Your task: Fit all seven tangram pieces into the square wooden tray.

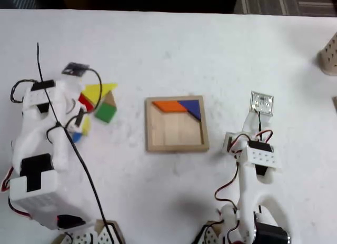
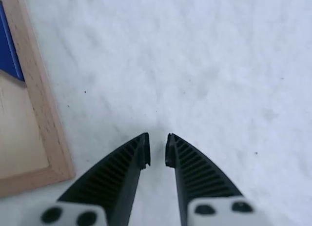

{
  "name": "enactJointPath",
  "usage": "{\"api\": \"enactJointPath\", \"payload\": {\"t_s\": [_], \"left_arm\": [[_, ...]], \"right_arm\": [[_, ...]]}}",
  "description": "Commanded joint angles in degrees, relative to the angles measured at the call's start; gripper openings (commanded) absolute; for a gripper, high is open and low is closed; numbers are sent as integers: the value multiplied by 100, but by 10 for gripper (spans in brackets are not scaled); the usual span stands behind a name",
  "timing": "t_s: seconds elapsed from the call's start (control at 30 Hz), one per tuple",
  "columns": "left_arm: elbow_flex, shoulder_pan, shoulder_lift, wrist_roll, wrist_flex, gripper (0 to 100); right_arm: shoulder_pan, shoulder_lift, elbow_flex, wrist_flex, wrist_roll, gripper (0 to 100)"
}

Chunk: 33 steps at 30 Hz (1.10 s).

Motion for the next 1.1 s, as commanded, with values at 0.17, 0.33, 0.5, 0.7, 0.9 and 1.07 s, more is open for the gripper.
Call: {"api": "enactJointPath", "payload": {"t_s": [0.17, 0.33, 0.5, 0.7, 0.9, 1.07], "left_arm": [[-308, 242, -31, 659, 290, 173], [-299, 470, -22, 659, 422, 174], [-316, 312, -75, 659, 422, 214], [-334, -13, -48, 598, 360, 311], [149, -22, -22, 659, -563, 308], [624, -40, -13, 1108, -1407, 222]], "right_arm": [[-57, -171, -26, -92, 70, 63], [-57, -171, -26, -92, 70, 63], [-57, -171, -26, -92, 70, 63], [-57, -171, -26, -92, 70, 63], [-57, -171, -26, -92, 70, 63], [-57, -171, -26, -92, 70, 63]]}}
